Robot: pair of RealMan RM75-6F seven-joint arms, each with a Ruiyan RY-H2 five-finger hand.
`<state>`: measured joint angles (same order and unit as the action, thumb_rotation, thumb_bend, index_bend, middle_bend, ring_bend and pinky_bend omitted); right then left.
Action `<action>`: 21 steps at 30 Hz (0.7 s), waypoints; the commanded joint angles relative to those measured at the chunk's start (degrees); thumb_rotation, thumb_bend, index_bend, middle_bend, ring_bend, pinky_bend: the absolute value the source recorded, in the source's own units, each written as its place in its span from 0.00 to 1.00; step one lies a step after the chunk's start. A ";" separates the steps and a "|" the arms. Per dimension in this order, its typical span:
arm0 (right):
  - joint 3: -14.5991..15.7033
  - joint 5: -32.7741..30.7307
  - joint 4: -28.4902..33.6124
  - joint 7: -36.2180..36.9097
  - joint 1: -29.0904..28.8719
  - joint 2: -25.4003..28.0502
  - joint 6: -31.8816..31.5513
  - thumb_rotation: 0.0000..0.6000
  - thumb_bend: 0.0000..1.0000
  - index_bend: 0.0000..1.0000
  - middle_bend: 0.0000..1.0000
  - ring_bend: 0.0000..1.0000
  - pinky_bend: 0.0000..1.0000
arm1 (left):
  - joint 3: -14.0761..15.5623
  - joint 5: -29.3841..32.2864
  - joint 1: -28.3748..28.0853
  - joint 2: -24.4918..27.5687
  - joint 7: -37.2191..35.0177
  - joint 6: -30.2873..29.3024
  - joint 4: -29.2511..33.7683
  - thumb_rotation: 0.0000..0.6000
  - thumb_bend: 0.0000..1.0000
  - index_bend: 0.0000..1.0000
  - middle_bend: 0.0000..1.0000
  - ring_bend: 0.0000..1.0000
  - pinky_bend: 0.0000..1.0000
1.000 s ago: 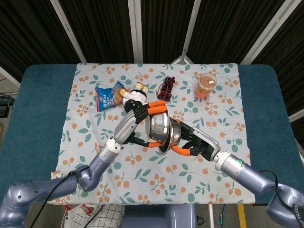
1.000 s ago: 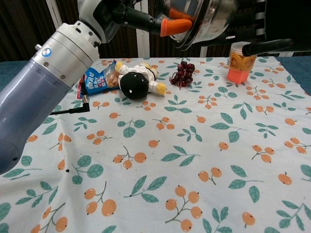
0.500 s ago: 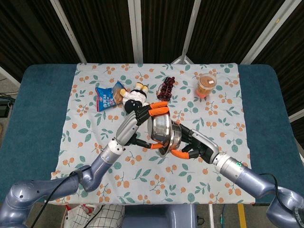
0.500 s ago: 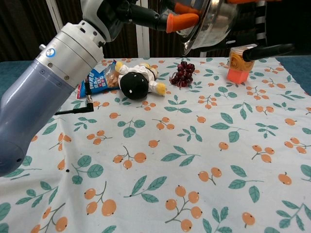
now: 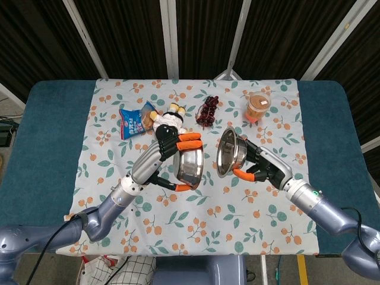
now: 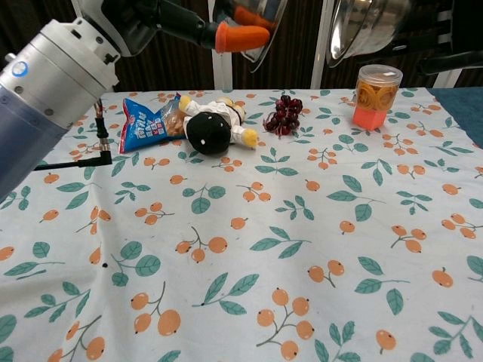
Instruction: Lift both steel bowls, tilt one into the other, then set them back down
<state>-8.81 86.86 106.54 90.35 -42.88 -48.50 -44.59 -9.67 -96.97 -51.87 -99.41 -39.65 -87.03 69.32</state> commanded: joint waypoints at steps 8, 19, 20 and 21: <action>1.75 -10.25 -7.99 -42.11 2.56 -8.67 -4.84 1.00 0.38 1.00 0.98 0.98 1.00 | 4.07 2.50 3.80 11.51 4.93 6.06 14.93 1.00 0.39 0.48 0.60 0.48 0.67; 8.41 -10.88 -21.83 -90.49 6.68 -23.10 -17.04 1.00 0.38 1.00 0.98 0.98 1.00 | 8.25 9.84 3.74 20.34 12.49 21.43 22.33 1.00 0.39 0.48 0.61 0.48 0.67; 9.63 -10.07 -23.51 -93.72 7.09 -24.14 -17.27 1.00 0.38 1.00 0.98 0.98 1.00 | 8.70 10.71 3.66 21.10 12.32 23.11 22.83 1.00 0.39 0.48 0.61 0.48 0.67; 10.42 -9.15 -24.96 -96.24 7.50 -25.10 -17.96 1.00 0.38 1.00 0.98 0.98 1.00 | 9.12 11.26 3.56 21.75 12.66 24.52 22.98 1.00 0.39 0.48 0.61 0.48 0.67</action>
<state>-3.27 76.70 90.28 9.27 -38.07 -66.00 -57.08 -1.92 -87.75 -48.06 -79.76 -27.78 -65.76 90.90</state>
